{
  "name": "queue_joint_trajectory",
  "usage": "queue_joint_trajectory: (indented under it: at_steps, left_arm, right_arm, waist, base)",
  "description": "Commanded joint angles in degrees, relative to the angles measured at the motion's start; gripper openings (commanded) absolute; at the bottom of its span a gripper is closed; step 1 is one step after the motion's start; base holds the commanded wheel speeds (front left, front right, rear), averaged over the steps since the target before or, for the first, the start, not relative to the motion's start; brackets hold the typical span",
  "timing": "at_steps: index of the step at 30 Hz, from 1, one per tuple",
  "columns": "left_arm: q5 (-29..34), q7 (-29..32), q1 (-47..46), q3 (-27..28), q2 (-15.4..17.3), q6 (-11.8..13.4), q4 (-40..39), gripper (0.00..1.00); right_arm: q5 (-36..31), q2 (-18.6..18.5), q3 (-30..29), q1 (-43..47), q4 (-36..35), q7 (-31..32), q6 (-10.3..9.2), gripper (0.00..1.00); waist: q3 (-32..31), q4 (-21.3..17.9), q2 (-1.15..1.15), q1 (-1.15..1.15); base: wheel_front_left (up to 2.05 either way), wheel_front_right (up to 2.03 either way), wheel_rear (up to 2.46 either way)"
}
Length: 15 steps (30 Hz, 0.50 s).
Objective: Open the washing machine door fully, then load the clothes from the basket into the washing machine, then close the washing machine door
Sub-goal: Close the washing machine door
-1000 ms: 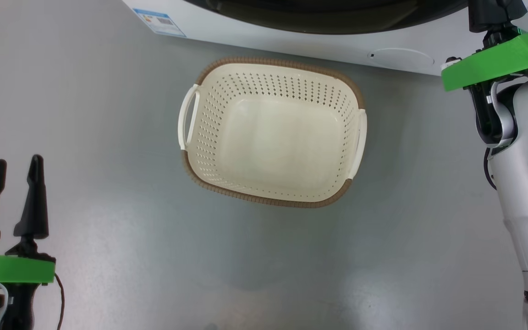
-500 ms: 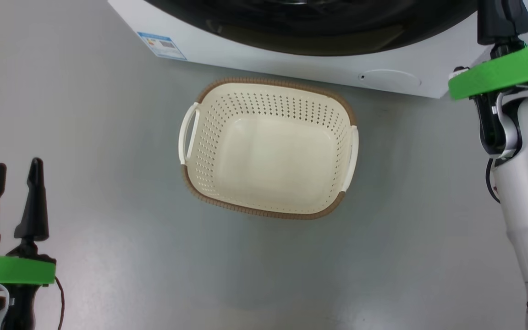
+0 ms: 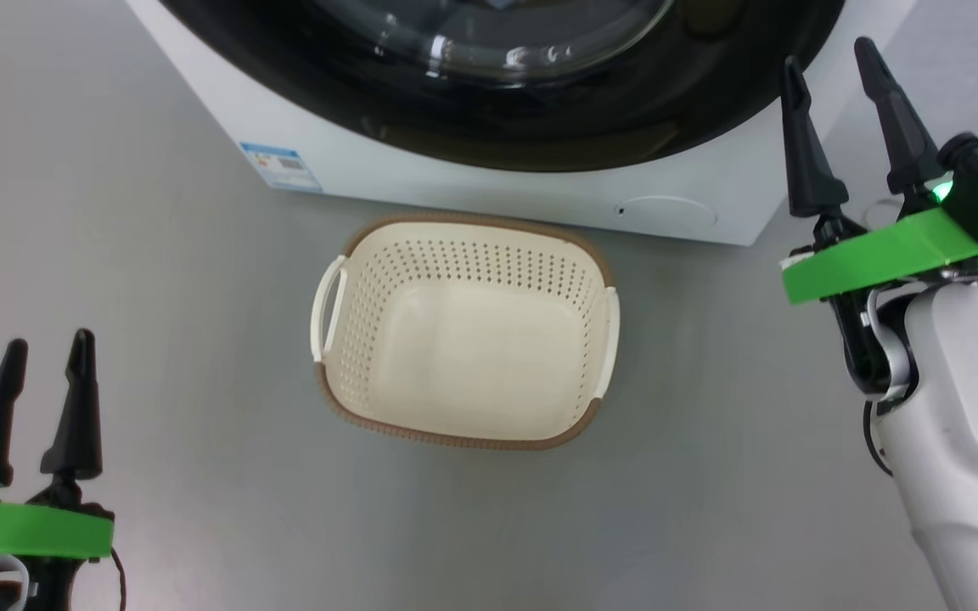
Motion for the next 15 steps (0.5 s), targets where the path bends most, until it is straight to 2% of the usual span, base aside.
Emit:
queue_joint_trajectory:
  at_steps: [1, 15]
  left_arm:
    - [0.5, -0.4, 0.0, 2.2, 2.7, 0.0, -0.6, 1.0]
    - [3.1, -0.4, 4.3, 3.3, 1.3, 0.0, -1.1, 1.0]
  right_arm:
    - [0.5, 0.4, 1.5, 1.7, -2.4, -0.3, -0.16, 1.0]
    - [3.4, -0.9, 2.9, 14.3, -9.1, -0.3, -0.16, 1.0]
  waist:
    - [-3.0, -2.5, 0.0, 0.01]
    - [-11.4, -9.0, 0.0, 0.01]
  base:
    - [0.0, 0.0, 0.0]
    - [0.0, 0.0, 0.0]
